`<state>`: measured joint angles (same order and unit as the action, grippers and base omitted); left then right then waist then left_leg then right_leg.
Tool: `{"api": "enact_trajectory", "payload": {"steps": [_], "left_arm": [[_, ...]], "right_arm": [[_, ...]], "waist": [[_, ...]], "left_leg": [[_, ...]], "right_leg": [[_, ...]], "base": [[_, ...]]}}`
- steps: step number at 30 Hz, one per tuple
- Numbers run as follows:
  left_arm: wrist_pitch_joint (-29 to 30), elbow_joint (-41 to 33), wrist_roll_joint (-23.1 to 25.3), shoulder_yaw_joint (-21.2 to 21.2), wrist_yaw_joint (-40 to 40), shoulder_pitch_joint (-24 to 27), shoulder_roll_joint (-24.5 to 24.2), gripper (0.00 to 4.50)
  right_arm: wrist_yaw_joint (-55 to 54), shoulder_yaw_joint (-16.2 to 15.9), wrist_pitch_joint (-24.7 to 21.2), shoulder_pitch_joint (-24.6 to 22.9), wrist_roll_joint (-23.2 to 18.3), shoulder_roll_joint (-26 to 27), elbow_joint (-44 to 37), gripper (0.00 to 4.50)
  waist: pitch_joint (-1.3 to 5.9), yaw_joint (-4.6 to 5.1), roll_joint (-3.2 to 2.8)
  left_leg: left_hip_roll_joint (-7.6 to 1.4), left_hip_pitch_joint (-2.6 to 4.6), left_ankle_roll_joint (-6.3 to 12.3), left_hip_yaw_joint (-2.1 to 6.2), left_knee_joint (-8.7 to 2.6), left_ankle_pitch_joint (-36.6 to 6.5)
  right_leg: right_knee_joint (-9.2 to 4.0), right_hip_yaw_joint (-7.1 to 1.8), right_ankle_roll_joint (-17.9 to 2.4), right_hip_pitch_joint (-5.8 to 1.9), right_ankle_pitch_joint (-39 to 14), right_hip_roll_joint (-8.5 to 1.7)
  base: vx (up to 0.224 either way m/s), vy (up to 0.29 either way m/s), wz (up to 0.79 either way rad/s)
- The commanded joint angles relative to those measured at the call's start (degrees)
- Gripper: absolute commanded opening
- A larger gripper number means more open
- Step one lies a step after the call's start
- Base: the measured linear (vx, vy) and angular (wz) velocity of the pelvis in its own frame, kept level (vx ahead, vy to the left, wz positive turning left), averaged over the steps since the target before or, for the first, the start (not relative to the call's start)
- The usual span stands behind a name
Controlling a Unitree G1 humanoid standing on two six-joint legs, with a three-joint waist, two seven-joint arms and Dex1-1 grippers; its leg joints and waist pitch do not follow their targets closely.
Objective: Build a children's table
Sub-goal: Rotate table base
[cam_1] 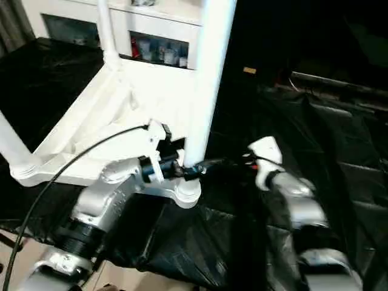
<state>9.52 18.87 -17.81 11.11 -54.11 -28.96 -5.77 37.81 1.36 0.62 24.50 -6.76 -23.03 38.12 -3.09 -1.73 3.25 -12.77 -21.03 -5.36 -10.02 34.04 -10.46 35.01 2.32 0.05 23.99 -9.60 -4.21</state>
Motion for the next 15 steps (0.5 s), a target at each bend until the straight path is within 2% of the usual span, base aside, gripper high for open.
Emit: {"api": "enact_trajectory", "payload": {"steps": [1, 2, 4, 5, 8, 9, 10, 11, 12, 13, 15], "left_arm": [[0.4, -0.1, 0.0, -0.5, -4.2, -0.3, -3.4, 4.50], [1.5, -0.4, -0.1, 0.0, -6.6, -0.1, -5.4, 4.50], [3.2, -0.9, 0.4, 1.2, -10.9, 0.2, -9.6, 4.50], [3.8, -0.4, 1.1, 1.9, -13.1, 0.0, -11.8, 4.50], [3.5, 0.9, 2.3, 2.4, -15.3, -0.7, -14.1, 4.50], [1.1, 3.4, 4.0, 2.8, -16.2, -1.8, -15.6, 4.32], [-0.2, 5.1, 4.9, 3.1, -17.2, -2.7, -16.4, 4.21], [-0.6, 5.7, 5.2, 3.3, -17.5, -3.0, -16.7, 4.14], [-1.5, 6.9, 5.8, 3.6, -18.4, -3.7, -17.3, 4.14], [-1.5, 6.9, 5.8, 3.6, -18.4, -3.7, -17.3, 4.08], [-3.4, 9.2, 7.6, 5.7, -21.9, -5.3, -19.4, 3.69]], "right_arm": [[3.1, 0.5, -1.4, -1.3, -1.7, -1.5, -3.3, 4.45], [4.3, 0.3, -1.9, -2.1, -2.2, -2.0, -4.8, 4.45], [6.8, -0.4, -2.5, -3.6, -2.7, -3.1, -7.3, 4.45], [8.2, -0.9, -3.0, -4.4, -2.9, -3.7, -8.8, 4.45], [10.1, -1.7, -4.0, -5.5, -3.1, -4.4, -10.7, 4.45], [11.9, -2.6, -4.3, -6.3, -3.0, -5.2, -12.6, 4.49], [13.3, -3.4, -4.4, -6.8, -2.9, -5.8, -13.8, 4.50], [13.7, -3.7, -4.4, -7.0, -2.9, -6.0, -14.2, 4.50], [14.8, -4.2, -4.8, -7.4, -3.0, -6.5, -15.4, 4.50], [14.8, -4.2, -4.8, -7.4, -3.0, -6.5, -15.4, 4.50], [18.2, -6.0, -6.1, -9.0, -3.2, -8.3, -19.6, 4.50]], "waist": [[3.89, -0.28, 0.11], [3.82, -0.23, 0.07], [3.80, -0.40, -0.41], [3.76, -0.36, -0.37], [3.69, -0.39, -0.66], [3.66, -0.49, -0.44], [3.69, -0.63, -0.59], [3.74, -0.67, -0.47], [3.82, -0.72, -0.58], [3.88, -0.87, -0.61], [3.80, -1.08, -0.52]], "left_leg": [[0.19, 0.10, 3.49, -0.65, -3.58, -12.5], [0.22, 0.02, 3.52, -0.59, -3.67, -12.5], [0.07, 0.35, 2.88, -0.57, -3.73, -13.2], [0.00, 0.39, 2.76, -0.61, -3.79, -13.2], [-0.01, 0.59, 2.38, -0.60, -3.91, -14.1], [0.01, 0.51, 2.27, -0.59, -3.91, -13.8], [0.07, 0.70, 2.36, -0.64, -3.88, -13.9], [0.07, 0.70, 2.58, -0.63, -3.88, -13.8], [-0.03, 0.49, 2.41, -0.54, -3.93, -13.0], [-0.07, 0.58, 2.35, -0.56, -3.89, -12.5], [-0.02, 0.51, 2.66, -0.60, -3.86, -11.9]], "right_leg": [[-4.23, -1.49, -11.6, -3.62, -12.0, -1.96], [-4.23, -1.45, -11.4, -3.62, -12.6, -1.92], [-4.37, -1.45, -11.6, -3.33, -14.2, -2.06], [-4.23, -1.50, -11.9, -3.21, -13.5, -1.98], [-4.22, -1.46, -12.0, -3.13, -13.7, -1.88], [-4.20, -1.46, -12.1, -3.15, -13.5, -1.93], [-4.31, -1.48, -11.9, -3.06, -13.4, -1.91], [-4.32, -1.49, -11.8, -3.07, -13.3, -1.95], [-3.91, -1.54, -12.0, -3.29, -12.1, -2.12], [-3.86, -1.55, -12.3, -3.28, -11.1, -2.21], [-3.82, -1.60, -12.7, -3.37, -9.9, -2.17]], "base": [[0.000, 0.000, 0.00], [0.000, 0.000, 0.00], [0.000, 0.000, 0.00], [0.000, 0.000, 0.00], [0.000, 0.000, 0.00], [0.000, 0.000, 0.00], [0.000, 0.000, 0.00], [0.000, 0.000, 0.00], [0.000, 0.000, 0.00], [0.000, 0.000, 0.00], [0.000, 0.000, 0.00]]}}
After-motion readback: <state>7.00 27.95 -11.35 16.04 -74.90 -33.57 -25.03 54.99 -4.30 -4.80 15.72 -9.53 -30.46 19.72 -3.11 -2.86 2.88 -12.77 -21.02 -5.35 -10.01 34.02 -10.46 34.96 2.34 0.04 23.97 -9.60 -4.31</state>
